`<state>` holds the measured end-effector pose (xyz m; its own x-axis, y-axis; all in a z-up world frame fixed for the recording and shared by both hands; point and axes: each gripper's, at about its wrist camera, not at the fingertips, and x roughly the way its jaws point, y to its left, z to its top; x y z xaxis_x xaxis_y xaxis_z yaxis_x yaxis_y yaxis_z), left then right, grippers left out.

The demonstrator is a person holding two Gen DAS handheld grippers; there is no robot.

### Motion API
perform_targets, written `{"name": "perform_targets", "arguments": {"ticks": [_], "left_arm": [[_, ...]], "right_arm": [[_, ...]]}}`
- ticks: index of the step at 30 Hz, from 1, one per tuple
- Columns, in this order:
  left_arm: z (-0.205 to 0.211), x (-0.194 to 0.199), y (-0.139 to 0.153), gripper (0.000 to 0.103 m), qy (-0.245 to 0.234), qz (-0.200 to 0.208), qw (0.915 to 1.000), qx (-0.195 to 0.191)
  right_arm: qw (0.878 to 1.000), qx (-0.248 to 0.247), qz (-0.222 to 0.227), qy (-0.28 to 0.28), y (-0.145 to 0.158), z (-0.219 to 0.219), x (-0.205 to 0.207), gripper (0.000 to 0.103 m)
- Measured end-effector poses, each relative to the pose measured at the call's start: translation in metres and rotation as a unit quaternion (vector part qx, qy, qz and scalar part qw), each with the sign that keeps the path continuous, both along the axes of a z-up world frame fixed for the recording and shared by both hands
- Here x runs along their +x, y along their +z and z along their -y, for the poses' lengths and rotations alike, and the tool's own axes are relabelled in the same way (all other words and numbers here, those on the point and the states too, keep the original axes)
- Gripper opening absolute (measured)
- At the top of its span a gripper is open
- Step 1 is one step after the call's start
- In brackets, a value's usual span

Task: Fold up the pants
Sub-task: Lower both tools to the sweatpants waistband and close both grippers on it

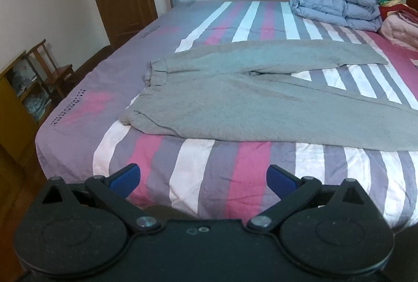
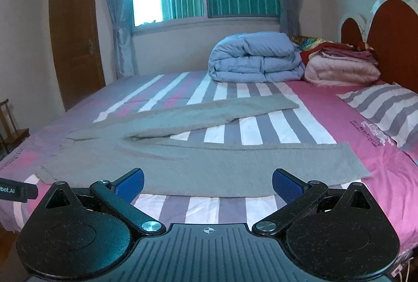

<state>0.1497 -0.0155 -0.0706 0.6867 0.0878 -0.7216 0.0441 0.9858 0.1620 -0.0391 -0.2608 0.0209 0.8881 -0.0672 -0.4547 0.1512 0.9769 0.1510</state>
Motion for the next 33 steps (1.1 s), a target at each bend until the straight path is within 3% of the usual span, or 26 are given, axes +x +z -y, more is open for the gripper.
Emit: {"name": "perform_targets", "arguments": {"ticks": [7,13,20,23,28,33], "left_arm": [[-0.01,0.052,0.007,0.097,0.027,0.005,0.9995,0.017],[-0.017,0.104,0.011,0.097,0.006,-0.004,0.9995,0.031],[-0.029,0.184,0.005,0.076,-0.014,-0.028,0.9974,0.065],[-0.036,0.224,0.0,0.072,-0.02,-0.03,0.9966,0.074],[-0.046,0.288,-0.016,0.062,-0.066,-0.026,0.9896,0.125],[-0.069,0.36,-0.041,0.05,-0.114,-0.066,0.981,0.143]], "right_arm": [[1.0,-0.015,-0.006,0.015,0.007,0.004,0.046,0.103],[0.997,-0.032,-0.012,0.075,0.007,-0.003,0.097,0.103],[0.984,-0.049,-0.028,0.172,0.003,-0.021,0.176,0.103],[0.977,-0.061,-0.029,0.203,0.003,-0.032,0.214,0.103],[0.957,-0.104,-0.03,0.268,0.001,-0.051,0.289,0.103],[0.925,-0.152,-0.059,0.342,-0.02,-0.076,0.379,0.103]]}}
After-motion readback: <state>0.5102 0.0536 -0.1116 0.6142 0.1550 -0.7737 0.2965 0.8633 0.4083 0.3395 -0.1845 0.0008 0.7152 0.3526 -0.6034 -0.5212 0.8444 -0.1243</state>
